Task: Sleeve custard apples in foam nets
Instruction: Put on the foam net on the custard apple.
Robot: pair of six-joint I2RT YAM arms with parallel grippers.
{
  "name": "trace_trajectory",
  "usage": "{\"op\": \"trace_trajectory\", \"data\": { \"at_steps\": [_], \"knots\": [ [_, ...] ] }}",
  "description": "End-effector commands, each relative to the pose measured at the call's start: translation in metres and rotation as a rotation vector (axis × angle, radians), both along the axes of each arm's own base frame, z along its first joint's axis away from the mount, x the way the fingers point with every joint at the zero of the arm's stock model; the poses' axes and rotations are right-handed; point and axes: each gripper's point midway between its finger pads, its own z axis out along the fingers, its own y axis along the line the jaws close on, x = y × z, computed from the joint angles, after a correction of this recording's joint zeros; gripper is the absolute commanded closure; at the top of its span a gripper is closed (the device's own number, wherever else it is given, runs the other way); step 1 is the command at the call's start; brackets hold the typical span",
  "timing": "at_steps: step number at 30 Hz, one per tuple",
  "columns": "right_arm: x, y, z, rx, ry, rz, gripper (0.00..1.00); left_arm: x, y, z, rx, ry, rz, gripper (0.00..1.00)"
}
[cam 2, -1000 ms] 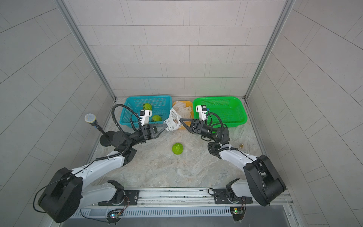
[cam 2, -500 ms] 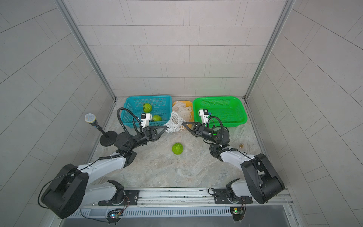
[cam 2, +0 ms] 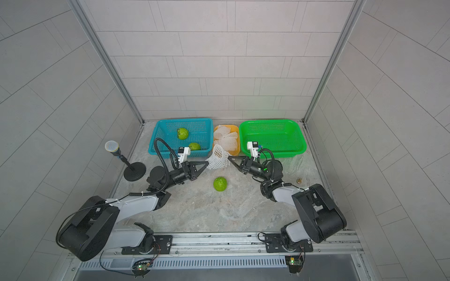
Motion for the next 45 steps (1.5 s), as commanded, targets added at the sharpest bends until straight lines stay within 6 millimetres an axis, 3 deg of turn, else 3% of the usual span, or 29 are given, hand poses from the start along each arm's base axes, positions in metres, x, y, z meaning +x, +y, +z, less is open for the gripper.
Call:
{"op": "trace_trajectory", "data": {
  "at_steps": [1, 16, 34, 45],
  "knots": [
    [-0.001, -0.001, -0.009, -0.019, -0.02, 0.005, 1.0, -0.001, 0.002, -0.007, 0.015, -0.043, 0.009, 0.97],
    [0.004, 0.0, -0.082, -0.133, 0.089, 0.001, 1.0, 0.0, 0.005, -0.072, 0.127, 0.068, 0.032, 0.97],
    [0.004, 0.003, -0.126, -0.205, 0.152, 0.01, 1.0, 0.005, -0.001, -0.112, 0.188, 0.167, 0.012, 0.97],
    [0.0, 0.007, -0.139, -0.223, 0.179, 0.024, 1.0, 0.003, -0.007, -0.127, 0.2, 0.223, -0.018, 0.96]
  ]
}}
